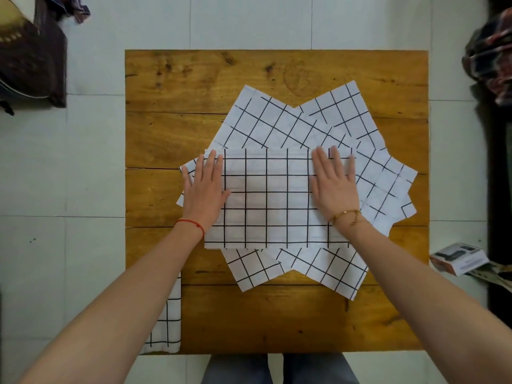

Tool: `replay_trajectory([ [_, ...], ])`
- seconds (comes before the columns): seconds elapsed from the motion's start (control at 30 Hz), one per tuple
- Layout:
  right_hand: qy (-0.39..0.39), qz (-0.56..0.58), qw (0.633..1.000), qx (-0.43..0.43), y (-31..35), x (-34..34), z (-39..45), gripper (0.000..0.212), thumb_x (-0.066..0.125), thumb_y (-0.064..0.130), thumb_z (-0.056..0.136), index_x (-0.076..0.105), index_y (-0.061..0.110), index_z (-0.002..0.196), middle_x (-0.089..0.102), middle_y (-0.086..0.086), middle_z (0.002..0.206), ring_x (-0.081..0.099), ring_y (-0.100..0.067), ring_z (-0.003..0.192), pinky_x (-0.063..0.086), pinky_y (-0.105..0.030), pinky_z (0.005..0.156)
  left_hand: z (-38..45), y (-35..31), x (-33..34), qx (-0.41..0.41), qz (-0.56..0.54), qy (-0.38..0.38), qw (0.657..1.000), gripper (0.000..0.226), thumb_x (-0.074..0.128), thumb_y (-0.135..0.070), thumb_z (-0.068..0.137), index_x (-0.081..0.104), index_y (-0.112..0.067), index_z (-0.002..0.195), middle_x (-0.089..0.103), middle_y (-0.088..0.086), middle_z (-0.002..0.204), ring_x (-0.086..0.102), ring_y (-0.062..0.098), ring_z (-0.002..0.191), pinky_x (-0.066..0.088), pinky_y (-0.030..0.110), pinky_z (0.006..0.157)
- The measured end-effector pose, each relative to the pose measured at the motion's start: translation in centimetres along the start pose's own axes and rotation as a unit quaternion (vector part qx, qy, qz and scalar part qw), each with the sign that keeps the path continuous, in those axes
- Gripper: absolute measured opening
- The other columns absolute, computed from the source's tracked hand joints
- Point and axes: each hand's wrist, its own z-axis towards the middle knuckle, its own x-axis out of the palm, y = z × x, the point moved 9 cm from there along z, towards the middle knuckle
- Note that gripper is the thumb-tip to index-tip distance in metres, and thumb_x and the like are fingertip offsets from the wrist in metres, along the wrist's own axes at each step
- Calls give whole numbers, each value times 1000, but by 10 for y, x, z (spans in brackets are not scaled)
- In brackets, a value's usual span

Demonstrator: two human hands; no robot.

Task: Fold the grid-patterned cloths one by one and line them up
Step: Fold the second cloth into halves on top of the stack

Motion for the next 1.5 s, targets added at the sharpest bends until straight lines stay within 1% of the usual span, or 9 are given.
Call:
replay_trajectory([
  [0.13, -5, 9, 997, 73, -52, 1, -10, 59, 12, 40, 100, 13, 13, 152, 16, -3, 159, 3, -29, 148, -3, -55, 117, 0, -1, -1, -2, -3, -1, 1000, 81, 51, -40, 96, 1, -16, 155, -3, 4, 163, -4, 28, 150, 8, 59, 118],
  [0.33, -15, 58, 995, 85, -57, -4, -9, 62, 10, 42, 98, 15, 13, 152, 13, -1, 160, -3, -25, 148, -8, -50, 118, -2, -1, -4, -3, -35, -24, 999, 80, 59, -36, 92, 12, -17, 155, 7, 5, 163, 5, 30, 149, 13, 57, 118],
  [0.53, -56, 95, 994, 22, -18, -19, -18, 58, 24, 37, 99, 20, 12, 151, 19, -5, 159, 6, -27, 147, 1, -50, 119, -32, 16, -20, -105, -197, -155, 962, 48, 68, -23, 86, 48, -15, 128, 48, 7, 130, 46, 25, 118, 47, 41, 97],
  [0.7, -22, 84, 991, -99, 37, -8, -34, 58, 45, 31, 98, 27, 12, 149, 27, -5, 156, 15, -29, 146, 11, -49, 119, -61, 42, 8, -275, -316, -125, 899, 38, 68, -31, 85, 53, -11, 114, 58, 8, 107, 56, 26, 101, 52, 43, 86],
  [0.97, 38, 77, 993, -78, 65, 16, -38, 72, 54, 30, 92, 16, 14, 152, 19, -4, 158, 11, -27, 147, 12, -45, 120, -63, 47, 25, -313, -350, -61, 881, 33, 71, -37, 81, 54, -15, 99, 62, 8, 102, 61, 26, 96, 55, 47, 80],
  [1.1, 42, 80, 993, -72, 66, 16, -37, 73, 55, 29, 92, 16, 13, 152, 17, -4, 158, 11, -27, 147, 12, -45, 120, -59, 44, 27, -316, -368, -45, 873, 36, 72, -35, 82, 61, -10, 104, 62, 11, 110, 60, 25, 101, 55, 40, 83],
  [1.3, 39, 79, 993, -75, 67, 13, -38, 74, 55, 30, 92, 15, 13, 152, 15, -4, 159, 9, -28, 147, 12, -46, 120, -67, 35, 13, -313, -495, -73, 807, 44, 71, -21, 86, 53, -3, 122, 54, 3, 101, 52, 14, 88, 38, 13, 61],
  [1.4, 47, 66, 993, -83, 70, 14, -38, 78, 56, 34, 91, 12, 14, 152, 11, -3, 160, 5, -28, 147, 9, -46, 120, -68, 29, 3, -263, -559, -61, 784, 55, 70, -20, 87, 46, -11, 136, 61, 9, 118, 59, 14, 100, 45, 16, 75],
  [1.5, 56, 63, 992, -92, 74, 16, -39, 78, 55, 36, 91, 12, 15, 152, 10, -2, 160, 3, -29, 147, 7, -46, 120, -73, 18, -15, -210, -571, -31, 793, 63, 66, -20, 90, 37, -16, 146, 50, 11, 140, 49, 11, 119, 41, 22, 89],
])
